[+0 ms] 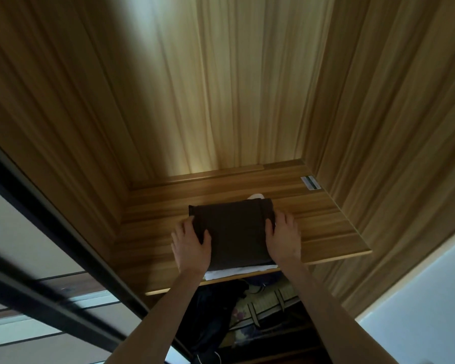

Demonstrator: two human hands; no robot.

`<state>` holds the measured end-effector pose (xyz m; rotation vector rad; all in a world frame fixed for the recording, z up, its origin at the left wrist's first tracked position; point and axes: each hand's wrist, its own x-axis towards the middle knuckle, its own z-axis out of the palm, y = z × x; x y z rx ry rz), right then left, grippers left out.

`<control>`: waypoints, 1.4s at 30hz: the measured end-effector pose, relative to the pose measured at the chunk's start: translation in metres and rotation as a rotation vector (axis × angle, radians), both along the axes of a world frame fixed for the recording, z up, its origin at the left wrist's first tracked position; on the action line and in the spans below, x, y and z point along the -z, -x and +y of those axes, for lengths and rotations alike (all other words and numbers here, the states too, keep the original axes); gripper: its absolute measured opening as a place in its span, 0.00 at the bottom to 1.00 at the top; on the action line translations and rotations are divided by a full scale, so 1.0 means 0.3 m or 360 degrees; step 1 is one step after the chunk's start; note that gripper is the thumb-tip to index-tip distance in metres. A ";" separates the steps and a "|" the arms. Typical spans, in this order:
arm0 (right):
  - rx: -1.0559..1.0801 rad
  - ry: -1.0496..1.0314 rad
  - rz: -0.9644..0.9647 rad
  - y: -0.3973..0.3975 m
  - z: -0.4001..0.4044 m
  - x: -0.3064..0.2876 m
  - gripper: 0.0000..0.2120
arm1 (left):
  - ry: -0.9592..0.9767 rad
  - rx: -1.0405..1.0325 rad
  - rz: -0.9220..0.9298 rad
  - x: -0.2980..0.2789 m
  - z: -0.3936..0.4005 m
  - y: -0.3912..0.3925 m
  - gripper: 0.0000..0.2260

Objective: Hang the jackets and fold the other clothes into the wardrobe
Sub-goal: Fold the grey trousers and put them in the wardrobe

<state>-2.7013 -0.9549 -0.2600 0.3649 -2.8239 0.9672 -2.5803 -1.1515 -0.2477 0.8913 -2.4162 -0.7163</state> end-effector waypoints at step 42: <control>-0.0467 -0.0173 0.0526 -0.860 -0.278 -0.277 0.26 | 0.0617 0.0299 0.0156 -0.267 -0.160 -0.846 0.21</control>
